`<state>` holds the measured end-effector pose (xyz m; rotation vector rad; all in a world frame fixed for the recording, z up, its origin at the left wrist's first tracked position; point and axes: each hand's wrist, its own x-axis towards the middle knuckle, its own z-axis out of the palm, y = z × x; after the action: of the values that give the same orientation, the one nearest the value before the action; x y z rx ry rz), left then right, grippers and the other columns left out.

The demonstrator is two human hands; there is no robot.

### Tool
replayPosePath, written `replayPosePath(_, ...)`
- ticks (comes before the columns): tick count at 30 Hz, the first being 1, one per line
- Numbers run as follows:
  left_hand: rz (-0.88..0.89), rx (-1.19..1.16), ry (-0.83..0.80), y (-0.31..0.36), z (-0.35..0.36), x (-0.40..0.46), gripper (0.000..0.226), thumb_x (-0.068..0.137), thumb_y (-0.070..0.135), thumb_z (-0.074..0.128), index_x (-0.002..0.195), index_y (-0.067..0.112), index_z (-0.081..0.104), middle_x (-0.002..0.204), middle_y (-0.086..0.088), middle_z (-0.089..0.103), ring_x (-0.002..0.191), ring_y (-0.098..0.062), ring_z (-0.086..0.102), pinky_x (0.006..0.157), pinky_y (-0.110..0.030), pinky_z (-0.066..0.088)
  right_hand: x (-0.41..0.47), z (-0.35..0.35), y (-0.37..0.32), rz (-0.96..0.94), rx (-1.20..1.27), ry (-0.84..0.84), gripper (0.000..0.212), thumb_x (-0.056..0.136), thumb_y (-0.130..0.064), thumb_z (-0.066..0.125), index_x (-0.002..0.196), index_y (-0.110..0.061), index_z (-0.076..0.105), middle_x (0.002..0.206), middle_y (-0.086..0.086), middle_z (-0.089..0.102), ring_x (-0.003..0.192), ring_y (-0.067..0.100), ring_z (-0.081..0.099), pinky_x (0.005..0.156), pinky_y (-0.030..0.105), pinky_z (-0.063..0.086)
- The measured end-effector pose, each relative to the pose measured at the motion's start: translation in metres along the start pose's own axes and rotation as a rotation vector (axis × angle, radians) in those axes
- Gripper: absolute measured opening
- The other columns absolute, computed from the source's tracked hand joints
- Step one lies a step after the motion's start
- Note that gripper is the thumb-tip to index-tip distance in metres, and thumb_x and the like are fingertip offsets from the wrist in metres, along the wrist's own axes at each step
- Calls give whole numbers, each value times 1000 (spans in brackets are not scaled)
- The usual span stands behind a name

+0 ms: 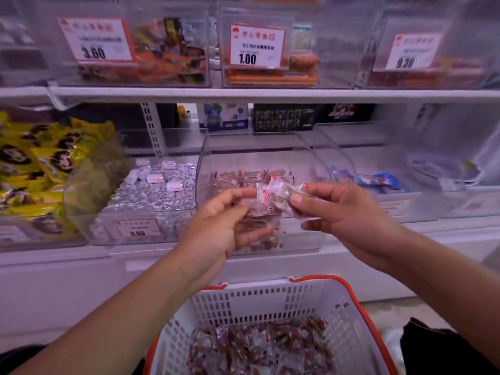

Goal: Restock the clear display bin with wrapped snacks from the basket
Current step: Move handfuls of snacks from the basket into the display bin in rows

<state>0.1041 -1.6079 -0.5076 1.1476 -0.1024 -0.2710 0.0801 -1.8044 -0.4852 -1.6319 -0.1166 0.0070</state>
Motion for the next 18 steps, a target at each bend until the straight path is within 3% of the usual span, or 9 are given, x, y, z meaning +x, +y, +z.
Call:
replayPosePath(3,88,77,15,-9,-2,1,18,101,13,50,113,18,63,113,-11,69,97,-25,73,71,-38,61,-1,3,3,38,55,22,34,79,-24,71,100,3,71,74,5,68,68,14,63,64,21,56)
replayPosePath(6,116,89,-14,-14,-2,-1,21,101,21,51,119,22,63,121,-11,66,106,-30,70,75,-41,60,-1,7,5,46,76,69,28,84,-17,70,111,-8,68,76,14,69,64,22,64,62,26,58)
replayPosePath(9,111,82,-118,-15,-4,-3,31,88,34,65,118,26,64,126,-7,66,108,-28,69,78,-38,60,-1,8,5,62,92,83,21,86,-14,68,106,-6,69,74,14,69,59,21,63,57,25,57)
replayPosePath(12,155,167,-200,-13,-6,-1,53,72,18,79,122,26,62,123,0,68,103,-26,71,74,-34,60,-2,7,4,84,89,67,28,77,-22,73,96,-3,70,71,11,66,57,16,59,52,23,54)
replayPosePath(18,190,208,-214,-13,-4,2,50,70,11,78,115,27,65,114,2,71,92,-28,74,65,-33,61,-4,6,7,99,49,33,35,64,-34,78,82,-6,68,68,5,64,56,10,55,49,21,45)
